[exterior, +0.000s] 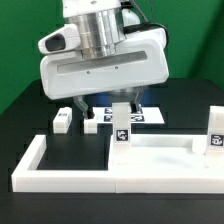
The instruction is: Assemble desk
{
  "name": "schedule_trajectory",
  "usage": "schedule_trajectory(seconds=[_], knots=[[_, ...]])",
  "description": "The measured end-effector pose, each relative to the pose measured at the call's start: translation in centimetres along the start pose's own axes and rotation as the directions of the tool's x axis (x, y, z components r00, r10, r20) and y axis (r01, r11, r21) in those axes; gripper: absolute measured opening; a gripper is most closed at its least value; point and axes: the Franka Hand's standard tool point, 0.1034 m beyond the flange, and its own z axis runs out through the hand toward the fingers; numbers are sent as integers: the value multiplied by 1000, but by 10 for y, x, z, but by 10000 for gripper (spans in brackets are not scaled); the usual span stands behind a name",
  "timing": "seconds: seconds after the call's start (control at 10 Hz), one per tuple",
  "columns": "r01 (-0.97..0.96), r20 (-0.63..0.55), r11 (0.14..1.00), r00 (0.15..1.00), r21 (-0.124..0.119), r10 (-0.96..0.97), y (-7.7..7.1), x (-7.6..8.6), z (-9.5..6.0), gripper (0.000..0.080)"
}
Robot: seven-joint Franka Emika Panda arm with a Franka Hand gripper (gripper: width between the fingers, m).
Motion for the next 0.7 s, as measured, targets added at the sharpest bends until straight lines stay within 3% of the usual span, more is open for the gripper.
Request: schedule_trajectory(seconds=[0.1,0.2,0.3,0.4,0.7], knots=[[-37,0,999,999,0,37,0,0,0,622],[-124,0,992,992,1,124,0,0,0,426],[-179,0,984,984,0,179,0,0,0,426],[-241,0,971,971,0,241,0,0,0,295],[-433,-3,901,901,1,433,-2,1,0,295]])
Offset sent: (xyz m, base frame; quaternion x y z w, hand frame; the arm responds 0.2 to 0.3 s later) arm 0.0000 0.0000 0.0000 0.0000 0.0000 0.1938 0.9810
